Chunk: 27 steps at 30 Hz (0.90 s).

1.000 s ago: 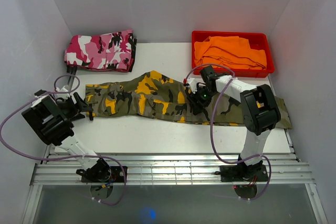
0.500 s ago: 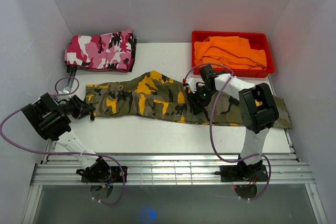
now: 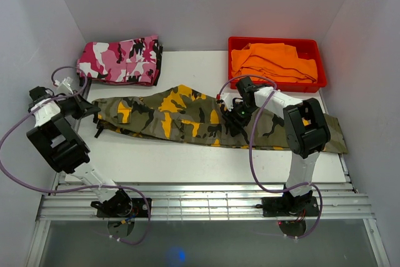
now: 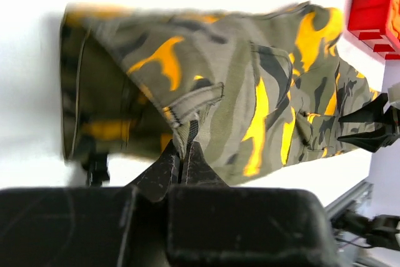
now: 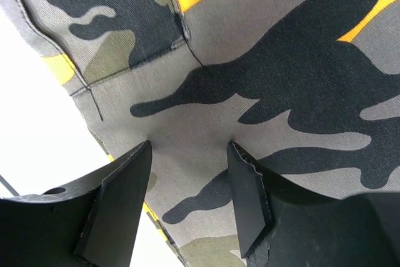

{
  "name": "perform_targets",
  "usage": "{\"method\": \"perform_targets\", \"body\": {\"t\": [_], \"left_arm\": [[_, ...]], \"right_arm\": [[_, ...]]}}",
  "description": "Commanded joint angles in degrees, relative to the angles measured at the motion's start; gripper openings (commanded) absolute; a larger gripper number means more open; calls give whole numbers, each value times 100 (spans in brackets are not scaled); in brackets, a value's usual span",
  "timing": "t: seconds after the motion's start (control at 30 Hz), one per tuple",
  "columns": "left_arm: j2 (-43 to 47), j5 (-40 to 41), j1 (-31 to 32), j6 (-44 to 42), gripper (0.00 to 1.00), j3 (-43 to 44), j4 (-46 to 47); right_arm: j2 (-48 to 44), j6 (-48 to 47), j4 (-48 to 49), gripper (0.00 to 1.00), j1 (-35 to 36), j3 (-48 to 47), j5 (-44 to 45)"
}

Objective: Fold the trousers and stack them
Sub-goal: Fold the trousers

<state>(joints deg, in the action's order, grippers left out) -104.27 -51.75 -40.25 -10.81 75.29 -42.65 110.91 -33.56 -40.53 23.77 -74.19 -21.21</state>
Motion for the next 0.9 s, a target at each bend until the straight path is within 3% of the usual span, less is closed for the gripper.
{"method": "perform_targets", "body": {"t": [0.0, 0.27, 0.67, 0.87], "left_arm": [[188, -406, 87, -439, 0, 556, -261], [-488, -144, 536, -378, 0, 804, 362], [-1526, 2238, 343, -527, 0, 83, 926], [-1194, 2888, 123, -870, 0, -295, 882]], "right_arm": [[756, -362, -51, 59, -109, 432, 1374], [800, -441, -157, 58, -109, 379, 1427], [783, -599, -253, 57, -109, 335, 1690], [757, -590, -227, 57, -136, 397, 1796]]}}
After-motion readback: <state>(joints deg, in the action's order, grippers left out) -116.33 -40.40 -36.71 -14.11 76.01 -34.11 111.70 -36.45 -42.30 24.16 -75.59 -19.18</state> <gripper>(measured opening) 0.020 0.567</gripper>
